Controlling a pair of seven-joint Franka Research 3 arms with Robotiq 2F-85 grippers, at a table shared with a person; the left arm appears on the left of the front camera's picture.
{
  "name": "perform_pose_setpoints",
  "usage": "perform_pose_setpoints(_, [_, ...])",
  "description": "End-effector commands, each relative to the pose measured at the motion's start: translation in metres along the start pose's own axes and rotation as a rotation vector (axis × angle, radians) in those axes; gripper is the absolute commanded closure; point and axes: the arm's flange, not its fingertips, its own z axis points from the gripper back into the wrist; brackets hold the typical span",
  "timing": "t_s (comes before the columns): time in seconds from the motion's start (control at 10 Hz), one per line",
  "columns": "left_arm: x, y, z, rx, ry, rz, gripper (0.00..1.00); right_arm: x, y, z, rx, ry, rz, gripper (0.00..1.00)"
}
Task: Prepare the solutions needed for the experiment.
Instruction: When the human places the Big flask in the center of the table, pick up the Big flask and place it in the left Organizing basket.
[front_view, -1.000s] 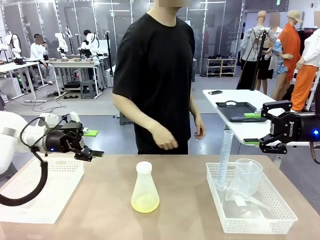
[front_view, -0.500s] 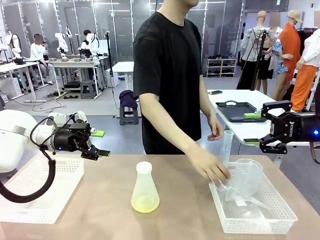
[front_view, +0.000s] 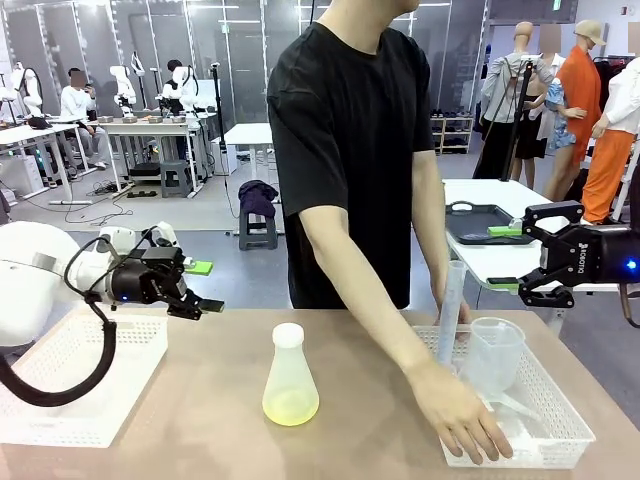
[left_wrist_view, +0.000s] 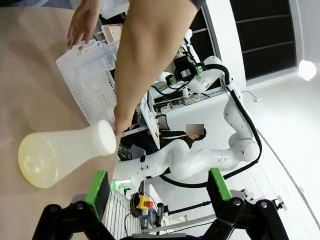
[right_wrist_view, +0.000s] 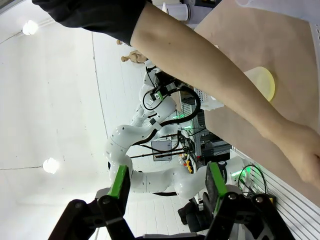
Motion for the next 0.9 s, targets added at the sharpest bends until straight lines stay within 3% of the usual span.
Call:
perform_pose_setpoints(0.0, [0.016,0.016,-0.019,-0.069,-0.002,-0.087,0.0,-0.001,0.0,0.001,0.0,0.004,-0.001,0.23])
perform_pose_setpoints(0.5, [0.043,0.045,-0.063,-0.038,0.002,-0.327,0.0,-0.001,0.0,0.001,0.0,0.004,-0.001,0.23])
perform_pose_setpoints(0.7, [0.048,0.053,-0.064,-0.092,-0.009,-0.452,0.0,-0.001,0.0,0.001,0.0,0.004,-0.001,0.23])
perform_pose_setpoints(0.8, [0.04,0.041,-0.063,-0.056,0.013,-0.316,0.0,-0.001,0.0,0.001,0.0,0.004,-0.001,0.23])
